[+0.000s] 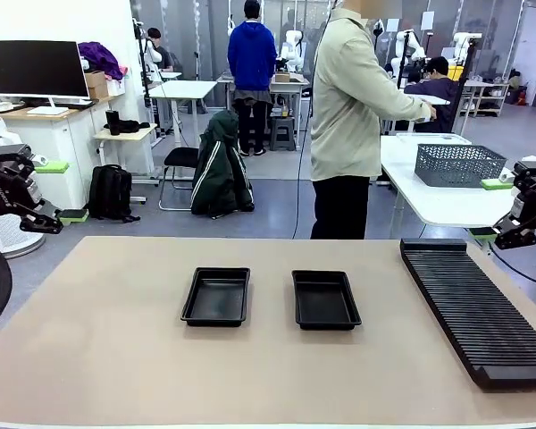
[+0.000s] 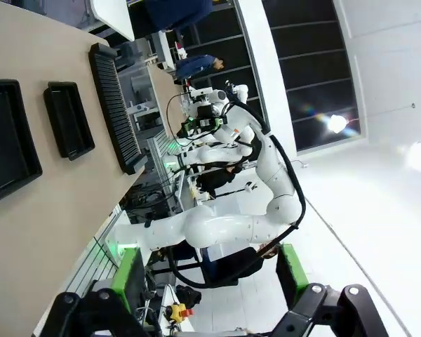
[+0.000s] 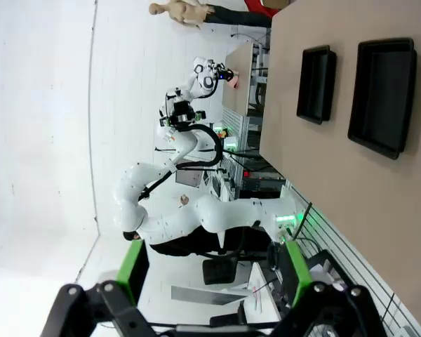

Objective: Inspect and transfer BCBs to ESD trays.
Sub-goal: Pick up the Blank PCB from the PCB Rack and place it in the left ESD tray.

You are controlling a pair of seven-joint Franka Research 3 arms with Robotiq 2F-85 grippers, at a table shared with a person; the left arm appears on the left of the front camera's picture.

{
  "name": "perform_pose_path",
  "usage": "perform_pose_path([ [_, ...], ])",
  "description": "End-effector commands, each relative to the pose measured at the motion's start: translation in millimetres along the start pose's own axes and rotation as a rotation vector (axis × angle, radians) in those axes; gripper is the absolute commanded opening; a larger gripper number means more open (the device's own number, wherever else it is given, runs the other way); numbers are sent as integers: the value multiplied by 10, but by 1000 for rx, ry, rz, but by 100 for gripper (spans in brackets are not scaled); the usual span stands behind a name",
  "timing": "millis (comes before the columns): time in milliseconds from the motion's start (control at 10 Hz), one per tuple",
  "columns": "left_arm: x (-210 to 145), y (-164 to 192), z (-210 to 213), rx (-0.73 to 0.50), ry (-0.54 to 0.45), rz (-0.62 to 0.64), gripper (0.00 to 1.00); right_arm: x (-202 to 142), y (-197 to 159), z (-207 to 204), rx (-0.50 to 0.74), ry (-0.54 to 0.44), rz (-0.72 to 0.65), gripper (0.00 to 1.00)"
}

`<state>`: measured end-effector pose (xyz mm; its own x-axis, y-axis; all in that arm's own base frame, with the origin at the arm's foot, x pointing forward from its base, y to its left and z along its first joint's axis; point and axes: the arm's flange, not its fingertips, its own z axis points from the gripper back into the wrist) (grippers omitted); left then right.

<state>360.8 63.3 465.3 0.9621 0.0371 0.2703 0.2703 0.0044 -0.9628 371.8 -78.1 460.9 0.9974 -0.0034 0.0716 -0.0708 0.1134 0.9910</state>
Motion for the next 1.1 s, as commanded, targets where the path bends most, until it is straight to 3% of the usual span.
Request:
perform_pose_path([
  [0,-44,87,34,-22,-29,-5,100,31,30,29,-1,-23,48,100],
  [1000,-127,71,365,5,-56,-29,100,-68,-78,424,-120,-62,-15,100],
])
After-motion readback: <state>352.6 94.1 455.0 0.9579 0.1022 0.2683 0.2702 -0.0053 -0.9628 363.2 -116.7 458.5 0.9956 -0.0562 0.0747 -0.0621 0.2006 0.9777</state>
